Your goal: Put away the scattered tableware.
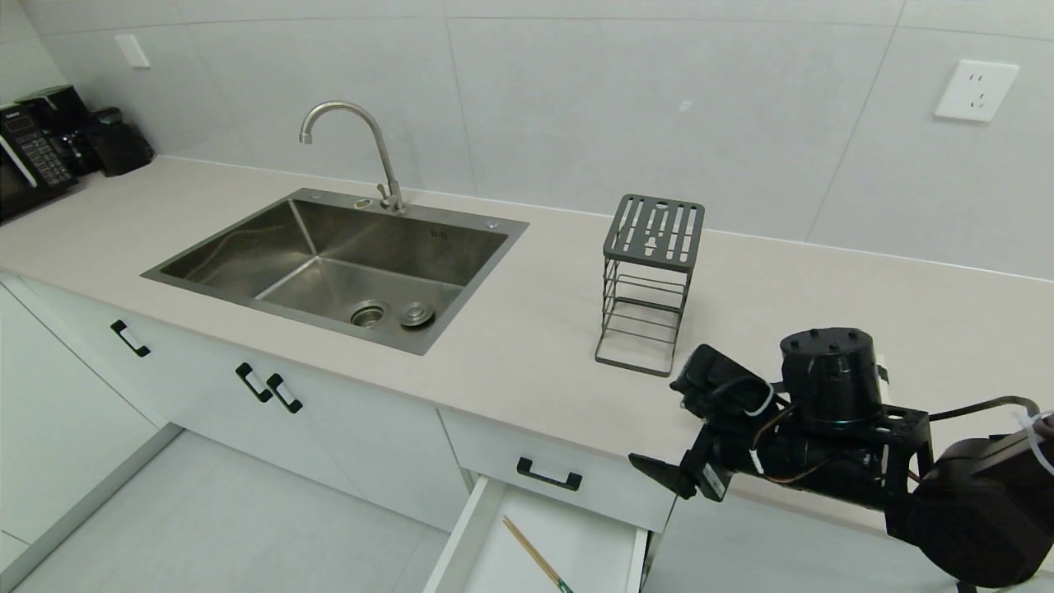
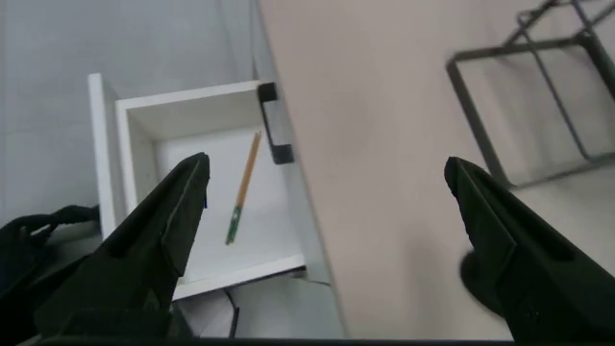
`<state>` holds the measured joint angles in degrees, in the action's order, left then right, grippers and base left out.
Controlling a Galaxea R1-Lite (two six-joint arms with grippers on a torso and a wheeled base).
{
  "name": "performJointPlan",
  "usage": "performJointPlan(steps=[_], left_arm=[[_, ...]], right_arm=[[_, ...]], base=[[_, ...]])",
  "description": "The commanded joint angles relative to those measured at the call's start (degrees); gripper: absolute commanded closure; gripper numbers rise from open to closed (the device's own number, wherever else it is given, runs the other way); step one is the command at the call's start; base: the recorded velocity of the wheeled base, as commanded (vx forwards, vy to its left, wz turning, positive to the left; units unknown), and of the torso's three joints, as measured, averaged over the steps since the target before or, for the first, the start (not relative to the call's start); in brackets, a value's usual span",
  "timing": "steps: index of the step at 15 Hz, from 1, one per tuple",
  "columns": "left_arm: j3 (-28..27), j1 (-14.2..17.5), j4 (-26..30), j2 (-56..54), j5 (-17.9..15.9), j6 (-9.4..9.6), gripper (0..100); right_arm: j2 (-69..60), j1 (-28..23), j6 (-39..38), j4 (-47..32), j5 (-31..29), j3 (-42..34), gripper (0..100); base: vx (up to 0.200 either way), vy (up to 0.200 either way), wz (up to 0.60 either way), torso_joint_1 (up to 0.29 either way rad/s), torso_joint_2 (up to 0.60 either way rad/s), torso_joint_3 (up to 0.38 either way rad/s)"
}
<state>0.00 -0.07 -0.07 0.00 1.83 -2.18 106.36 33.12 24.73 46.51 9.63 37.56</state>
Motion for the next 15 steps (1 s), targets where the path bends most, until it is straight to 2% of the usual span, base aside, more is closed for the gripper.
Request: performJointPlan(steps=[1, 4, 5, 7, 8, 12, 13, 15], left_arm=[[0.0, 0.0, 0.0, 0.0, 0.0, -0.02, 0], [0.0, 0.0, 0.0, 0.0, 0.0, -0.02, 0], [0.0, 0.0, 0.0, 0.0, 0.0, -0.02, 0], [0.0, 0.0, 0.0, 0.0, 0.0, -0.02, 0], [0.0, 0.0, 0.0, 0.0, 0.0, -0.02, 0], [0.0, 0.0, 0.0, 0.0, 0.0, -0.02, 0], [0.0, 0.0, 0.0, 0.0, 0.0, -0.02, 0], [0.0, 0.0, 0.0, 0.0, 0.0, -0.02, 0]], right_arm=[[-1.2, -2.3, 0.1, 0.3, 0.1, -0.6, 0], [-4.7, -9.6, 3.7, 0.3, 2.8, -3.4, 0], [-6.5, -13.2, 5.1, 0.3, 5.5, -4.6, 0], [-7.8, -15.9, 5.1, 0.3, 6.7, -5.7, 0], [-7.5, -18.7, 5.0, 0.4, 9.7, -6.0, 0], [-3.9, -22.0, 4.7, -2.3, 15.1, -4.0, 0], [-2.2, -23.8, 4.7, -5.6, 19.5, -3.6, 0], [-0.9, -24.2, 4.6, -6.0, 20.1, -3.1, 0]], base=[[0.0, 0.0, 0.0, 0.0, 0.0, 0.0], [0.0, 0.0, 0.0, 0.0, 0.0, 0.0], [0.0, 0.0, 0.0, 0.0, 0.0, 0.0], [0.0, 0.0, 0.0, 0.0, 0.0, 0.0], [0.0, 0.0, 0.0, 0.0, 0.0, 0.0], [0.0, 0.0, 0.0, 0.0, 0.0, 0.0], [0.0, 0.0, 0.0, 0.0, 0.0, 0.0], [0.0, 0.0, 0.0, 0.0, 0.0, 0.0]])
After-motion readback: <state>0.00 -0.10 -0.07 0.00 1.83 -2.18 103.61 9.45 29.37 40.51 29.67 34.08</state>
